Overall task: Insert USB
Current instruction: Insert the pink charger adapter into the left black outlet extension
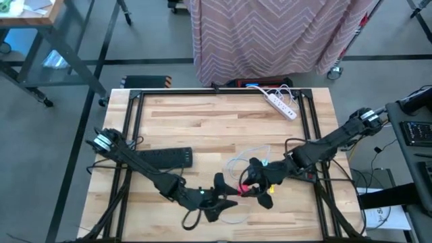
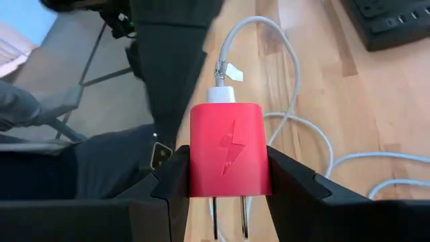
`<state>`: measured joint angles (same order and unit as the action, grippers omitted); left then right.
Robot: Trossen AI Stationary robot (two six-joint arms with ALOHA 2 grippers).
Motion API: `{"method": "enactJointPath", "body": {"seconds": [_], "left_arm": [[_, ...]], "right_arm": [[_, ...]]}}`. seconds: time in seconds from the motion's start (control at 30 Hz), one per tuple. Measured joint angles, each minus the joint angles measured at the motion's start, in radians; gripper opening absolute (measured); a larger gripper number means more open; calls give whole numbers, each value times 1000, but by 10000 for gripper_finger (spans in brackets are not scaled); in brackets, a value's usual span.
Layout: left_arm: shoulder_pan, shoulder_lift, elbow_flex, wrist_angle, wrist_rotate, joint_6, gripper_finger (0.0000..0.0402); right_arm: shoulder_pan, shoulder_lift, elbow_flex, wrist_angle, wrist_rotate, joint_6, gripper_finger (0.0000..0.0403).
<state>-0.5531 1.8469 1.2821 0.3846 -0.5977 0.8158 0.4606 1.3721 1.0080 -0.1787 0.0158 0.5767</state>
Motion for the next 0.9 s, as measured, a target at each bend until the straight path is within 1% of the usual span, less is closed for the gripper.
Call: {"method": "enactJointPath", "body": {"seconds": [0.1, 0.13, 0.17, 0.27, 0.4, 0.5, 0.67, 0.9], "left_arm": [[-1, 24, 37, -10, -123, 16, 245], [-3, 28, 42, -15, -145, 19, 249], [-3, 30, 44, -22, -140, 17, 253], [2, 30, 42, -36, -67, 8, 264], [11, 34, 34, -33, -54, -22, 265], [16, 34, 33, -33, -48, -45, 252], [19, 34, 33, -33, -47, -59, 216], [21, 34, 33, -21, -14, -70, 169]], "right_arm": [[-1, 2, 0, 11, -14, -11, 140], [-1, 2, 0, 16, -24, -12, 139], [-1, 4, 0, 17, -26, -11, 139], [2, 5, 0, 48, -44, -18, 139], [2, 5, 0, 59, -54, -34, 139], [2, 8, 0, 67, -55, -38, 139], [1, 12, 0, 85, -70, -50, 139], [-5, 15, 0, 88, -77, -53, 142]]}}
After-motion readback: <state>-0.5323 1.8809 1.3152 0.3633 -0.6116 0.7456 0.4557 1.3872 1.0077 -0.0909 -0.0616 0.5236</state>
